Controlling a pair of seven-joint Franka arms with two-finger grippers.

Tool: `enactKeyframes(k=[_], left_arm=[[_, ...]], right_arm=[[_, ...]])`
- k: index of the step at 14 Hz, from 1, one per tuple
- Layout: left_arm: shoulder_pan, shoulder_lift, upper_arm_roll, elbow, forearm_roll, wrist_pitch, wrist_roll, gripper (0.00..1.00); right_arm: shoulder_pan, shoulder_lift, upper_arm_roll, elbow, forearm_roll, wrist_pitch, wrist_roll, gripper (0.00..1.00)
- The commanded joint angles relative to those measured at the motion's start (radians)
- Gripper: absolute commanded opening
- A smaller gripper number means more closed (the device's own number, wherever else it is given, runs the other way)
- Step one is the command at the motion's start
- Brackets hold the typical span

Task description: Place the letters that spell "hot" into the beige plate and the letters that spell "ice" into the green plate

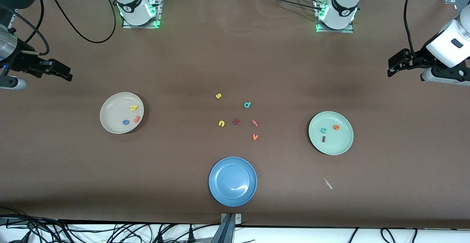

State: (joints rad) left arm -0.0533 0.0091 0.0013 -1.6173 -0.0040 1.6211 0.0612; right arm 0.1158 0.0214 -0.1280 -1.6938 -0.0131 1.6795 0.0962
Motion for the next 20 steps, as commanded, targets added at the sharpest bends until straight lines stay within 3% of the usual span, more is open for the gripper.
enactKeyframes(k=[1,20], left_arm=[[-0.008,0.008,0.006,0.027,0.015,-0.024,0.006,1.0],[-0.008,0.008,0.005,0.027,0.015,-0.026,0.006,1.0]], right_arm=[[0.005,0.006,-0.005,0.025,-0.007,-0.03,0.014,1.0],[0.005,0.008,-0.03,0.026,-0.007,-0.023,0.013,1.0]])
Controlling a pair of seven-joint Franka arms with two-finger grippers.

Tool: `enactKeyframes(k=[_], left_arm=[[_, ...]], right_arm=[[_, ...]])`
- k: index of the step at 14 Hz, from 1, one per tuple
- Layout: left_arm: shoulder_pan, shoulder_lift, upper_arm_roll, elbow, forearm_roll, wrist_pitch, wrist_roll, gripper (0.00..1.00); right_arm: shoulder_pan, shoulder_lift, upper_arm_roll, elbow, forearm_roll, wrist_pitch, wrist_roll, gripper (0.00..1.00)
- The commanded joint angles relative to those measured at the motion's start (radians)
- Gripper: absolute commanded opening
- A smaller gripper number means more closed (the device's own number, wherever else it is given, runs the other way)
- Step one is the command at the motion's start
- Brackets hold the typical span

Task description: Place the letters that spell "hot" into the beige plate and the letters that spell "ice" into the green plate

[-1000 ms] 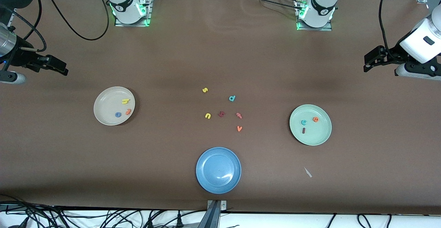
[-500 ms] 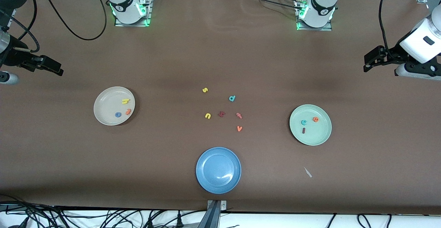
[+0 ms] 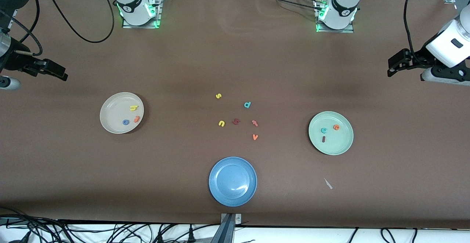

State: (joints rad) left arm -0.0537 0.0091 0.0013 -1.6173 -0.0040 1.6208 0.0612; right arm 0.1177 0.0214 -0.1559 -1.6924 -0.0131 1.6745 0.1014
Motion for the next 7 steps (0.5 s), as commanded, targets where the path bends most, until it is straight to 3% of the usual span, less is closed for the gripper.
enactKeyframes(k=[1,7], left_arm=[[-0.008,0.008,0.005,0.027,0.015,-0.025,0.006,1.0],[-0.008,0.008,0.005,0.027,0.015,-0.025,0.006,1.0]], right_arm=[[0.003,0.008,-0.002,0.025,-0.007,-0.019,0.008,1.0],[0.003,0.008,-0.005,0.025,-0.007,-0.021,0.001,1.0]])
